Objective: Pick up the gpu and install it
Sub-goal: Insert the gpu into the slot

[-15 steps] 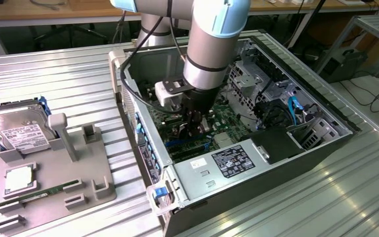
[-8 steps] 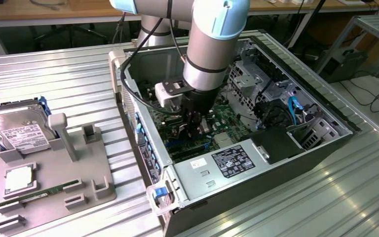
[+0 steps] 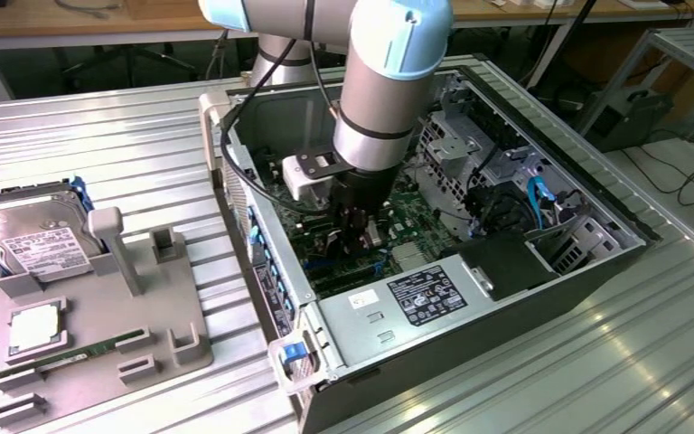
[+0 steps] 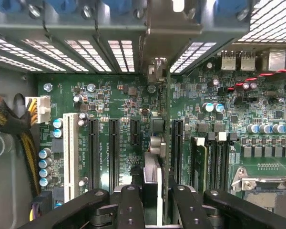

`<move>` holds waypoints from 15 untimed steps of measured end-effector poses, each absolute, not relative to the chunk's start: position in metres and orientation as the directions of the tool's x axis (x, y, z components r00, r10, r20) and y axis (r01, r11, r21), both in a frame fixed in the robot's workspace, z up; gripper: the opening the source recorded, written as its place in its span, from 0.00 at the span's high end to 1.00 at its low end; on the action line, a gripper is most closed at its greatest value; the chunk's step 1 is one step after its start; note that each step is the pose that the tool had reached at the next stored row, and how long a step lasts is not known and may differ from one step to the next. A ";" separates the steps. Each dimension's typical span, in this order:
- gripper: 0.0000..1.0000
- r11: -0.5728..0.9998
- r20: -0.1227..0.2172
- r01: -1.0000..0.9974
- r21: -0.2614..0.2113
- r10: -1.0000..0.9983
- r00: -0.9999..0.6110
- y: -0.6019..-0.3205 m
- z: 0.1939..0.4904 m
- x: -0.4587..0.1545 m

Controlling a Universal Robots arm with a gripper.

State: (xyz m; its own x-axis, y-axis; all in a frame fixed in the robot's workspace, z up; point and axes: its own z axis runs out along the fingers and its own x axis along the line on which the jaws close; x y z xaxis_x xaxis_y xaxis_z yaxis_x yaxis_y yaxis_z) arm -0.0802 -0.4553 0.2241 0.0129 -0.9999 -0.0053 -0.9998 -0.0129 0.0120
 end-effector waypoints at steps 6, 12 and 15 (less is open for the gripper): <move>0.72 -0.014 -0.006 -1.000 0.012 -1.000 0.014 -0.455 0.221 -0.080; 0.71 -0.014 -0.010 -1.000 0.009 -1.000 0.014 -0.455 0.220 -0.080; 0.65 -0.014 -0.006 -1.000 0.011 -1.000 0.014 -0.455 0.223 -0.080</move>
